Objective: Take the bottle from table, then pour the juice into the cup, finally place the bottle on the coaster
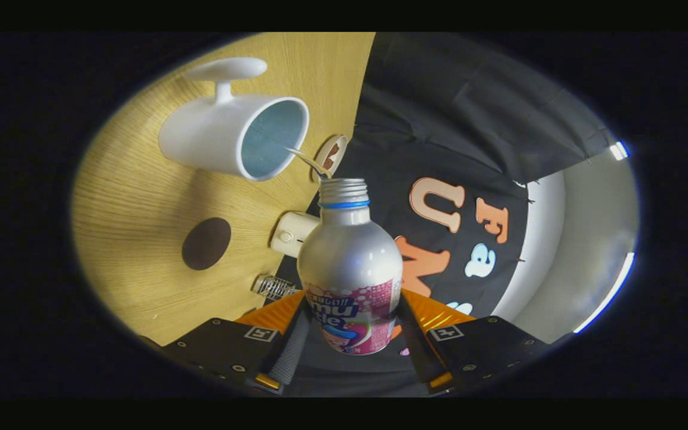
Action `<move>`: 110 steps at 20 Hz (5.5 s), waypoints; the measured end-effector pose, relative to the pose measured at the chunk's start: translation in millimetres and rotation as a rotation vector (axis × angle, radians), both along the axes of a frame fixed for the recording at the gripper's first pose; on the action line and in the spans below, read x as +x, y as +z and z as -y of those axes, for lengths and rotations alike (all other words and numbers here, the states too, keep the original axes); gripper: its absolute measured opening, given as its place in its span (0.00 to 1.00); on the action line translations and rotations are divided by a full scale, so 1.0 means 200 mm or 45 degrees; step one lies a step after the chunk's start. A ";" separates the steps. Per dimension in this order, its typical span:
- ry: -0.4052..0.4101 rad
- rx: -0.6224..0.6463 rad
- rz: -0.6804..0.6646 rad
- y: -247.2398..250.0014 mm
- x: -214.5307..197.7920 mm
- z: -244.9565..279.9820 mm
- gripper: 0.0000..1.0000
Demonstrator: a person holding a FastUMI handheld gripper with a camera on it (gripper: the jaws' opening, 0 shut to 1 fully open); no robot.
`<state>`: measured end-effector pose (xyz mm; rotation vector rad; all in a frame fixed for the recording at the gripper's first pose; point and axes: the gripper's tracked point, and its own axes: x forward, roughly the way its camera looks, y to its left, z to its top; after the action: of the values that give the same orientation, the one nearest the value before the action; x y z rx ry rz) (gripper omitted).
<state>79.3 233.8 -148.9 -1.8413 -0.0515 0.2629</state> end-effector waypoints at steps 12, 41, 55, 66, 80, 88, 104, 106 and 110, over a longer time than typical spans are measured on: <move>0.016 -0.067 0.021 0.01 0.01 0.01 0.76; -0.023 0.179 -0.164 -0.15 -0.06 -0.03 0.77; -0.218 1.242 -0.466 -0.01 0.06 -0.06 0.77; -0.390 1.999 -0.708 -0.18 0.24 0.04 0.77; -0.604 2.163 -0.860 -0.60 0.29 0.13 0.78; -0.639 2.243 -0.883 -0.66 0.28 0.13 0.78; -0.453 2.288 -0.671 -0.19 0.05 0.33 0.97; -0.424 2.296 -0.633 -0.08 -0.02 0.39 0.97; -0.378 2.289 -0.512 0.14 -0.14 0.52 0.97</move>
<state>50.6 129.0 -121.6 0.0141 0.2090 0.2233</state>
